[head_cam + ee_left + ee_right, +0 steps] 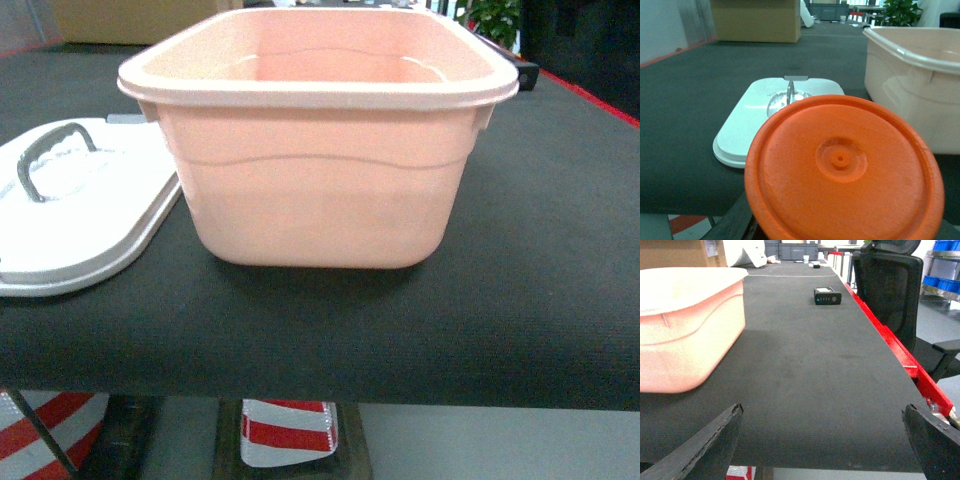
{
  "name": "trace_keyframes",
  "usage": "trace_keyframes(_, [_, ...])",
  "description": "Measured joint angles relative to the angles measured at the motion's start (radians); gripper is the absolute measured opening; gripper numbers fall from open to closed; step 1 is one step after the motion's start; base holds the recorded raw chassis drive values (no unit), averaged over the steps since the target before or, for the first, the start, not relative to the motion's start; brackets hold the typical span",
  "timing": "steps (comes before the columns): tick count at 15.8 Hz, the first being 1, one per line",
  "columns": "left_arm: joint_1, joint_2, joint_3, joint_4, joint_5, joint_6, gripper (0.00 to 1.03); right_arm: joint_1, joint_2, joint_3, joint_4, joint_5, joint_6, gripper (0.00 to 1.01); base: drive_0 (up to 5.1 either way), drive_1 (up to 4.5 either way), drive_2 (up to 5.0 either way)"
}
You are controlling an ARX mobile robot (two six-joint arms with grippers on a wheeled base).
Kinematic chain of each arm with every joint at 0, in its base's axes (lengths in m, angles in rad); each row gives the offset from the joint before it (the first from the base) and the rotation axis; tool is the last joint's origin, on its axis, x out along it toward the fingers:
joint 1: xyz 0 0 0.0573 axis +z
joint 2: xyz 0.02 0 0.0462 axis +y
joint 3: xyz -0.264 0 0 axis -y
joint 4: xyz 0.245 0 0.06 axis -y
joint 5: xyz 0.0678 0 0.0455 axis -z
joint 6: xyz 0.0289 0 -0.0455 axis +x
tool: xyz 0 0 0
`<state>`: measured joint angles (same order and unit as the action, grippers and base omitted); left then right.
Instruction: Pick capacitor and pack into box
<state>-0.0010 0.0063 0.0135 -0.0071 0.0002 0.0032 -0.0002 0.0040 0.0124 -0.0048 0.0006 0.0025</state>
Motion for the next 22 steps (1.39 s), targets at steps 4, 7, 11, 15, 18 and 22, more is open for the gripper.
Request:
trace_keyframes(4, [0.0,0.0,0.0,0.004,0.0,-0.002,0.44,0.0,0.0,0.0,0.005,0.0,0.0,0.98,0.0,0.0,0.0])
trace_keyframes(7, [0.0,0.0,0.0,0.001,-0.001,-0.002,0.44,0.0,0.0,0.0,-0.001,0.0,0.0,0.98,0.0,0.0,0.0])
trace_keyframes(11, [0.0,0.0,0.0,0.001,-0.001,-0.002,0.44,0.0,0.0,0.0,-0.001,0.0,0.0,0.98,0.0,0.0,0.0])
trace_keyframes(15, [0.0,0.0,0.0,0.001,-0.001,-0.002,0.44,0.0,0.0,0.0,-0.001,0.0,0.0,0.98,0.0,0.0,0.0])
trace_keyframes(18, [0.0,0.0,0.0,0.001,-0.001,-0.002,0.44,0.0,0.0,0.0,-0.001,0.0,0.0,0.98,0.0,0.0,0.0])
trace_keyframes(22, [0.0,0.0,0.0,0.001,-0.001,-0.002,0.44,0.0,0.0,0.0,-0.001,0.0,0.0,0.98,0.0,0.0,0.0])
